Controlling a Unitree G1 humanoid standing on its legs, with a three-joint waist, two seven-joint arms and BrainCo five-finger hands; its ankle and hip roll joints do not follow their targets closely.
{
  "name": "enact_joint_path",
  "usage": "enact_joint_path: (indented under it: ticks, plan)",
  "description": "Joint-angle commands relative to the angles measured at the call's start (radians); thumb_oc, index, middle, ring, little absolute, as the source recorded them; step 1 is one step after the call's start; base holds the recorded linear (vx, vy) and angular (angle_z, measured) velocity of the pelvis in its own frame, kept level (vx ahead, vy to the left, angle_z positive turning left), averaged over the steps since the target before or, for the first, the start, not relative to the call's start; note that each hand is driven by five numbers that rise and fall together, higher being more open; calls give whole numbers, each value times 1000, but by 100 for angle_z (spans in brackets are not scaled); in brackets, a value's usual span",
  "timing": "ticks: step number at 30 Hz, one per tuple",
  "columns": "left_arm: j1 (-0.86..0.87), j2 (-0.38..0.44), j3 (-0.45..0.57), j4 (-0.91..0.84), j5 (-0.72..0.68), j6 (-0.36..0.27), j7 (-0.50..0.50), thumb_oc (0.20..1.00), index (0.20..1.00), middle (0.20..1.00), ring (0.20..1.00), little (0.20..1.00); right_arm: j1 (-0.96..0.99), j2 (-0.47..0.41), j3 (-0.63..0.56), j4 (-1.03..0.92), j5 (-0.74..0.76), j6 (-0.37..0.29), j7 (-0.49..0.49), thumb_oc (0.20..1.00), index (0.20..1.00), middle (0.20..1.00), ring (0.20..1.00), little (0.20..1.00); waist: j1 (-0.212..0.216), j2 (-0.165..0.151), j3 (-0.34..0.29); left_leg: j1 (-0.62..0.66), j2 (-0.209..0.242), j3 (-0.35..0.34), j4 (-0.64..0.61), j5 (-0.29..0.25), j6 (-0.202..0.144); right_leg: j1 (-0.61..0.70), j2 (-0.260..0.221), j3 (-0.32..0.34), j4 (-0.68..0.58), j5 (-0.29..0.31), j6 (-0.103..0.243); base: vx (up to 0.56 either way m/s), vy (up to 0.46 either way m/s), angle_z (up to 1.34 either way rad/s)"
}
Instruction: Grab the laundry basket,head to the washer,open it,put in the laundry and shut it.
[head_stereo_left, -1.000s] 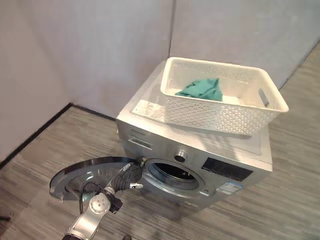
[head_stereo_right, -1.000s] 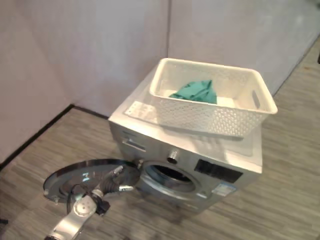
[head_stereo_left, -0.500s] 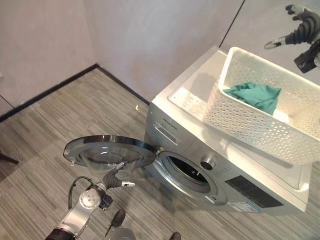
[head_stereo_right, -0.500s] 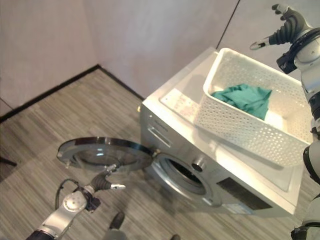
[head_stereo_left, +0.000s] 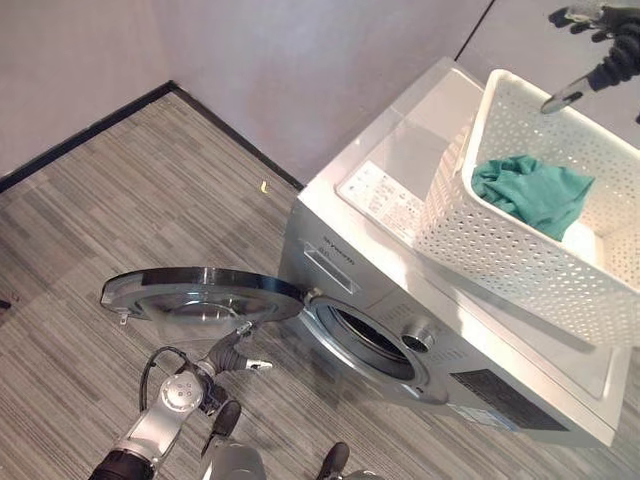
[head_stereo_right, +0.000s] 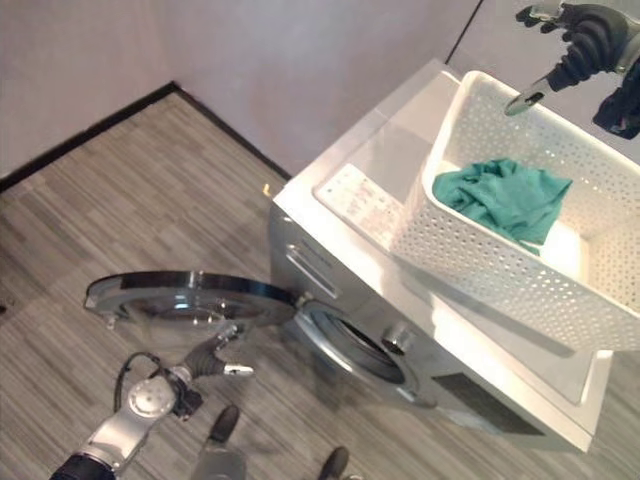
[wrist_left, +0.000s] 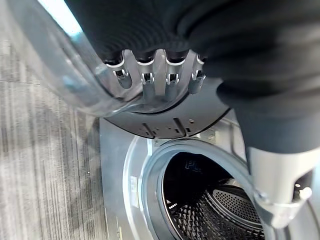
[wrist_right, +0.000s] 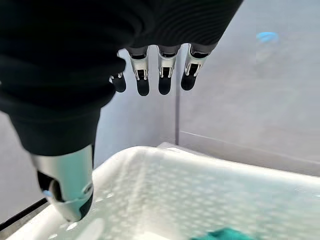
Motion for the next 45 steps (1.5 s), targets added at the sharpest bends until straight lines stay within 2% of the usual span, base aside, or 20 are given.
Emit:
enact_joint_path:
  ticks: [1, 3, 4, 5, 6, 9, 16, 18, 19, 20, 21, 25, 26, 27, 30, 45]
  plan:
    - [-14, -10, 33, -12, 0, -43, -11, 1000, 1000, 1000, 1000, 1000, 0, -130, -71, -13, 43, -8, -4, 1000, 1000, 1000, 1000, 1000, 2, 8, -18, 25, 20, 6, -81, -32, 53, 23, -24, 22, 206, -47, 35, 14, -2, -10]
    - [-9, -16, 29, -4, 0, -42, -16, 1000, 1000, 1000, 1000, 1000, 56, -143, -130, -6, 32, -9, 0, 1000, 1000, 1000, 1000, 1000, -10, 16, -24, 33, 20, 9, -82, -32, 54, 23, -27, 26, 209, -44, 37, -27, 30, -6]
    - [-7, -16, 24, -1, -2, -42, -18, 1000, 1000, 1000, 1000, 1000, 73, -141, -146, 4, 22, -8, 0, 1000, 1000, 1000, 1000, 1000, -9, 19, -20, 27, 12, 11, -77, -14, 58, 17, -36, 16, 207, -27, 29, 0, 0, 0]
    - [-6, -13, 20, 7, -1, -42, -18, 1000, 1000, 1000, 1000, 1000, 105, -133, -176, 11, 6, -9, 1, 1000, 1000, 1000, 1000, 1000, -14, 19, -27, 41, 23, 14, -83, -34, 53, 23, -29, 32, 213, -48, 36, -66, 45, 3]
    - [-5, -12, 16, 6, -1, -42, -20, 1000, 1000, 1000, 1000, 1000, 121, -129, -184, 18, -3, -6, 4, 1000, 1000, 1000, 1000, 1000, -12, 21, -23, 35, 15, 16, -79, -17, 57, 17, -37, 23, 211, -30, 28, 0, 0, 0]
    - [-4, -10, 4, 6, -8, -39, -26, 1000, 1000, 1000, 1000, 1000, 176, -119, -220, 17, -28, 0, 20, 1000, 1000, 1000, 1000, 1000, -15, 22, -25, 39, 17, 20, -80, -15, 58, 17, -38, 25, 213, -33, 28, -21, 11, -24]
    - [1, -11, -32, -7, -8, -32, -56, 1000, 1000, 1000, 1000, 1000, 223, -84, -198, 17, -75, 8, 67, 1000, 1000, 1000, 1000, 1000, -6, 26, -15, 31, 20, 15, -81, -12, 55, 20, -30, 15, 197, -42, 26, 4, -18, -5]
    - [2, -10, -34, -2, -1, -28, -60, 1000, 1000, 1000, 1000, 1000, 236, -80, -193, -5, -82, 12, 80, 1000, 1000, 1000, 1000, 1000, -6, 26, -17, 38, 30, 14, -84, -33, 49, 26, -19, 26, 198, -61, 34, 27, -33, 3]
    - [1, -10, -36, -3, 0, -29, -61, 1000, 1000, 1000, 1000, 1000, 237, -82, -194, -4, -83, 13, 80, 1000, 1000, 1000, 1000, 1000, -4, 25, -13, 27, 20, 13, -82, -11, 54, 19, -27, 13, 193, -41, 27, 0, 0, 0]
    - [4, -10, -35, -3, 3, -25, -65, 1000, 1000, 1000, 1000, 1000, 249, -81, -192, -14, -85, 14, 90, 1000, 1000, 1000, 1000, 1000, -6, 24, -18, 34, 28, 11, -85, -30, 50, 26, -18, 25, 193, -58, 35, -74, 31, 0]
    - [5, -10, -37, -4, 4, -24, -68, 1000, 1000, 1000, 1000, 1000, 254, -84, -192, -15, -86, 16, 93, 1000, 1000, 1000, 1000, 1000, -2, 22, -15, 25, 19, 11, -84, -11, 54, 21, -26, 13, 189, -38, 28, -2, -18, 6]
    - [9, -6, -29, -7, 12, -20, -69, 1000, 1000, 1000, 1000, 1000, 279, -85, -202, -24, -100, 21, 107, 1000, 1000, 1000, 1000, 1000, -1, 14, -17, 31, 22, 12, -83, -15, 55, 22, -24, 18, 189, -32, 30, 2, -9, 1]
    - [10, -5, -28, -6, 11, -20, -69, 1000, 1000, 1000, 1000, 1000, 283, -84, -206, -25, -100, 21, 108, 1000, 1000, 1000, 1000, 1000, -4, 14, -22, 40, 30, 12, -85, -35, 51, 28, -17, 31, 191, -50, 37, 0, -7, -4]
    - [8, -8, -22, -7, 14, -19, -65, 1000, 1000, 1000, 1000, 1000, 296, -87, -212, -30, -105, 24, 113, 1000, 1000, 1000, 1000, 1000, -3, 11, -18, 35, 22, 13, -81, -16, 56, 22, -24, 24, 189, -27, 31, 0, 0, 0]
    - [2, -9, -17, -7, 19, -18, -59, 1000, 1000, 1000, 1000, 1000, 336, -80, -239, -43, -112, 26, 118, 1000, 1000, 1000, 1000, 1000, -3, 6, -19, 41, 26, 17, -81, -18, 57, 22, -23, 29, 188, -25, 32, -23, 8, -2]
    - [11, -7, -29, -19, 17, -6, -72, 1000, 1000, 1000, 1000, 1000, 455, 14, -265, -46, -165, 49, 171, 1000, 1000, 1000, 1000, 1000, 31, 8, -8, 24, 22, 4, -84, -11, 56, 28, -12, 13, 160, -45, 25, -1, -1, -1]
